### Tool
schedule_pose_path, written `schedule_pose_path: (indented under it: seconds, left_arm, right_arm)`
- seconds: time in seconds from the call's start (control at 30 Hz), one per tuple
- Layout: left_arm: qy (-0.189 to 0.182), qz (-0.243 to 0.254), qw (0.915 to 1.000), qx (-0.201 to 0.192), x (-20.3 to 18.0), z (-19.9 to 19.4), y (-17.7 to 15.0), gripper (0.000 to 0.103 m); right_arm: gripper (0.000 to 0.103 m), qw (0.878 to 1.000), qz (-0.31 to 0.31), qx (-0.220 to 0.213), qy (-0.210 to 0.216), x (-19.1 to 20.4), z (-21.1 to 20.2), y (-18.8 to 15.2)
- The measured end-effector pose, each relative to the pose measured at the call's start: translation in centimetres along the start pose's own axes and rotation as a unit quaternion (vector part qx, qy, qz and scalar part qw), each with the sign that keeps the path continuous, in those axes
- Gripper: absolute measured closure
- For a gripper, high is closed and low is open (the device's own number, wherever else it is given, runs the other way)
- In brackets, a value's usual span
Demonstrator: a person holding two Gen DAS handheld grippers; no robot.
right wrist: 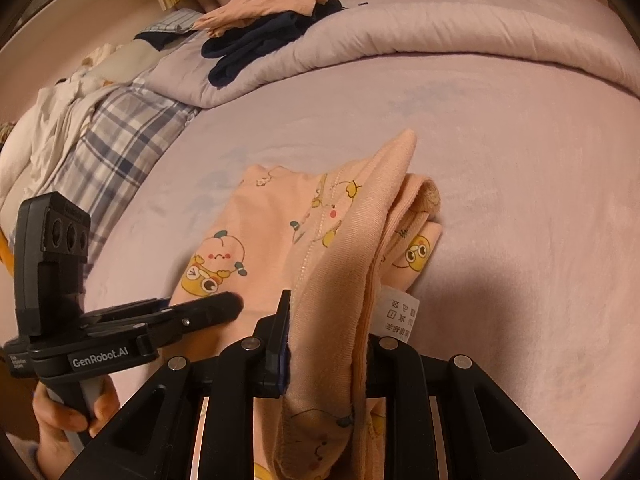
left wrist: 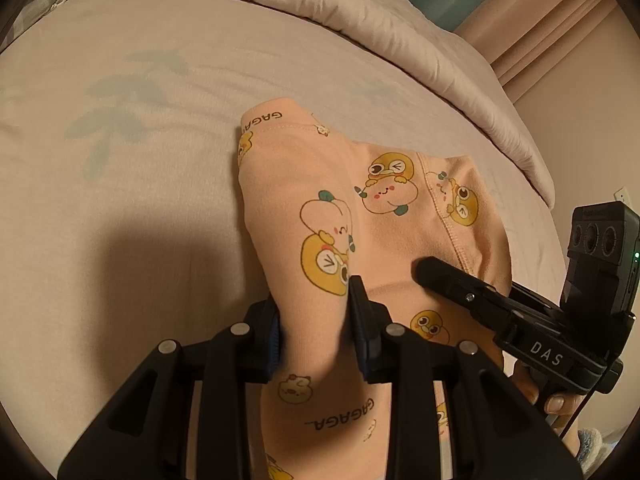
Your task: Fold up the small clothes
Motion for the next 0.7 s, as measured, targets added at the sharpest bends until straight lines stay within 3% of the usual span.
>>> schedule_pose_path:
  seconds: [0.7]
  left_arm:
    - [-0.001,-0.004,1.0,0.003,0.2,0.03,-0.05,0.072]
  right_arm:
    - [0.079,0.999,0.029,0.011,0.015,-0.82,0.26,-0.48]
Point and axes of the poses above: each gripper's, at about its wrist camera, not at the fingertips, and z roughly the way its jaws point, x to its left, y to its top, the point moved 10 cm from there along z, roughly the way its jaws point, and after that the axes turned 4 degrees about x, right-handed, at the moved point
